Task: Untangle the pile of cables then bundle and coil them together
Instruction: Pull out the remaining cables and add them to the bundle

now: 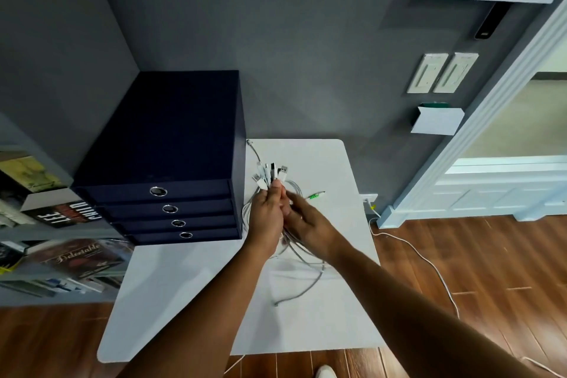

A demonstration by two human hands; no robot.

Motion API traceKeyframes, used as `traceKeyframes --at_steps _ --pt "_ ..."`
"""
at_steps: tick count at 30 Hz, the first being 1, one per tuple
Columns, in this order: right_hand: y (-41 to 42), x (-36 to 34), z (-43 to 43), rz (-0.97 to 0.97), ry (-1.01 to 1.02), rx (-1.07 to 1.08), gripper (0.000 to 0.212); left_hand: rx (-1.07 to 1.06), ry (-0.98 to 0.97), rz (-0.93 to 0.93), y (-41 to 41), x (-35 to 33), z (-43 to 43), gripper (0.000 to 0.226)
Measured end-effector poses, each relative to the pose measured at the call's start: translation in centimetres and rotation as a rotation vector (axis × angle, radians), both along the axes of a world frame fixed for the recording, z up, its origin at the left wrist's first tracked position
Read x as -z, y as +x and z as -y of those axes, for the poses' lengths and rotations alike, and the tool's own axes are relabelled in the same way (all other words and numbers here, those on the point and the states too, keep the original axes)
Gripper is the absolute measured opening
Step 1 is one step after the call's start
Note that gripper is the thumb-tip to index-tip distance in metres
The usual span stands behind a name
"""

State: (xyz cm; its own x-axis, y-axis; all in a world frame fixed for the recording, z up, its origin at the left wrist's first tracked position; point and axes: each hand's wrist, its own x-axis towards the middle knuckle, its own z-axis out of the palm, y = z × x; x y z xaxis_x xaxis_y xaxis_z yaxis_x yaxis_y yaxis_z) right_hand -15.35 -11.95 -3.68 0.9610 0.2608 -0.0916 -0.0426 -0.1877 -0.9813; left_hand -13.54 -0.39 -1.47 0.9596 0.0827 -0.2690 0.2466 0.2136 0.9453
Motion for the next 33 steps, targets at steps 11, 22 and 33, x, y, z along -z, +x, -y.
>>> traceKeyframes --at_steps 11,22,33 --pt "-1.9 0.3 3.2 0.36 -0.565 -0.091 0.031 -0.094 -0.197 0.098 0.5 -3.1 1.0 0.042" --pt "-2.2 1.9 5.9 0.055 -0.727 -0.086 0.051 -0.204 -0.342 0.19 1.1 -6.4 -1.8 0.04" --pt "-0.5 2.4 6.4 0.083 -0.741 -0.003 0.058 -0.299 -0.291 0.4 -0.2 -5.2 -7.9 0.043"
